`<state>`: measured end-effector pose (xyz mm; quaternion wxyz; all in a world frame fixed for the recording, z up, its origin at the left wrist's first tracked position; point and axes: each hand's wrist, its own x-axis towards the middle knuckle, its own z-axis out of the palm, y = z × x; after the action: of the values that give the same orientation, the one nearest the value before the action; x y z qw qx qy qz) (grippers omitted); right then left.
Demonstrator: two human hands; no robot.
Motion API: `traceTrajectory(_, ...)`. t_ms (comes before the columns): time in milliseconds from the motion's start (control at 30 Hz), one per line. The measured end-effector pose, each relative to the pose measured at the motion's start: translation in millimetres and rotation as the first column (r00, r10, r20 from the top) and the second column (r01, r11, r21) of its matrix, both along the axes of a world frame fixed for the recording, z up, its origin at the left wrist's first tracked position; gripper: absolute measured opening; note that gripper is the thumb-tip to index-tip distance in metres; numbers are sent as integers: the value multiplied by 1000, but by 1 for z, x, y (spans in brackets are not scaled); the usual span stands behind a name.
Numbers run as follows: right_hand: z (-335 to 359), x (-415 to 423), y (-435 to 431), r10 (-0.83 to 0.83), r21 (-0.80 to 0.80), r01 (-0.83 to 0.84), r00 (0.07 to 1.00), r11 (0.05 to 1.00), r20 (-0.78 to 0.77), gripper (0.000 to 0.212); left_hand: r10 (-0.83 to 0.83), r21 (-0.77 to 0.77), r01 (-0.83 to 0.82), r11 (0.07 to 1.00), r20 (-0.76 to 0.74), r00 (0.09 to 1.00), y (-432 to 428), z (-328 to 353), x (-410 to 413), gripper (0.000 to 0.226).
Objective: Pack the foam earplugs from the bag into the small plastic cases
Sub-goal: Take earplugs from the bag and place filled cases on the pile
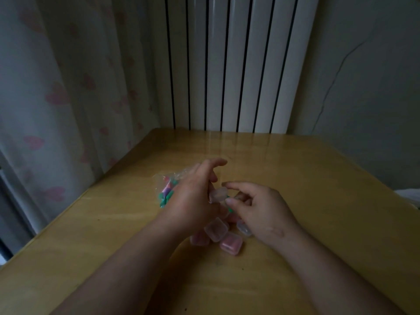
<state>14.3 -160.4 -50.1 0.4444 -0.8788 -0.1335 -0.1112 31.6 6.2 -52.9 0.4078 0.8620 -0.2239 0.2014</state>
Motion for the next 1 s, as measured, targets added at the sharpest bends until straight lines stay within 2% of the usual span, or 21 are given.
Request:
traceTrajectory(133, 2, -2, 0, -7, -47, 9, 999, 999, 41, 27, 11, -2, -11, 1000, -37, 999, -2, 0, -1, 78)
traceTrajectory(233, 3, -1, -2, -62, -28, 66, 992, 997, 108, 27, -59, -164, 28, 986, -186, 981, 0, 2, -2, 71)
traceTrajectory(333, 3, 0, -4, -102, -13, 106, 979, 994, 175, 27, -211, -352, 103, 931, -284, 935, 3, 5, -4, 53)
traceTrajectory(467, 2, 0, -4, -113, 8, 114, 976, 993, 185, 25, -205, -366, 103, 925, -254, 945, 2, 6, -6, 23)
traceTrajectory(567, 3, -1, -3, -143, 67, 135, 980, 989, 140, 16, -175, -367, 91, 926, -204, 963, 2, 4, -4, 21)
traceTrajectory(633, 3, 0, -2, -136, 125, 124, 987, 984, 90, 19, -161, -342, 90, 935, -184, 970, 2, 3, -3, 22)
traceTrajectory(800, 6, 1, -5, 23, 384, 76, 969, 920, -247, 10, 1, -262, -28, 965, -104, 995, 1, 2, -2, 33)
traceTrajectory(1000, 5, 1, -5, 33, 434, 108, 952, 894, -305, 10, -51, -270, 20, 963, -111, 992, -3, 1, -2, 36)
